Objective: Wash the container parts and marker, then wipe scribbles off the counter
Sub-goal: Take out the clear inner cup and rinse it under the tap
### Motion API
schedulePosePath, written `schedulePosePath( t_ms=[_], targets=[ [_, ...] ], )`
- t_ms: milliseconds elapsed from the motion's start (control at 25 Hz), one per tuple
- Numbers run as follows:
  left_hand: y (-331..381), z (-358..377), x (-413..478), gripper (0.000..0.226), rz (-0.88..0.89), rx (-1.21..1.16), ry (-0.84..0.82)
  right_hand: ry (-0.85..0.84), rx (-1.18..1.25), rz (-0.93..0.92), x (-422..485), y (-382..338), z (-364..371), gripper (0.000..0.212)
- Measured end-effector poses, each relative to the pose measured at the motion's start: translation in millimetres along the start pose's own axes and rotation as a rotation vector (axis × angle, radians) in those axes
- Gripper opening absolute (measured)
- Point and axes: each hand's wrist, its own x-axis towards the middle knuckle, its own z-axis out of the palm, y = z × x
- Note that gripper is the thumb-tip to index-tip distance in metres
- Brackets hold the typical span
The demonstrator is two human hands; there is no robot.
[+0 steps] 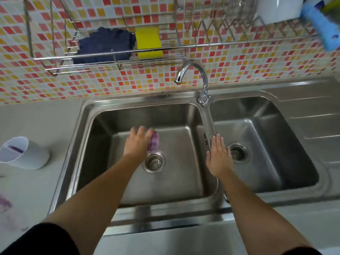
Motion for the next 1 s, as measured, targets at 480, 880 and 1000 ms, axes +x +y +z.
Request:
schedulePosePath(
  t_ms=[480,880,1000],
  targets=[
    [5.6,-2.7,29.0,0.080,-0.082,-0.265,-0.032,0.025,0.044,-0.036,-1.5,3.6,4.5,0.059],
    [14.8,-11.4,38.1,0.077,-0.250,-1.260,-0.108,0.033,0.274,-0.132,125.5,-35.8,-87.6,0.088],
    [10.7,-14.6,44.9,0.078,-0.218,-1.348,-0.116,-0.094,0.096,-0.325,131.7,-50.8,-83.4,0.093]
  ],
)
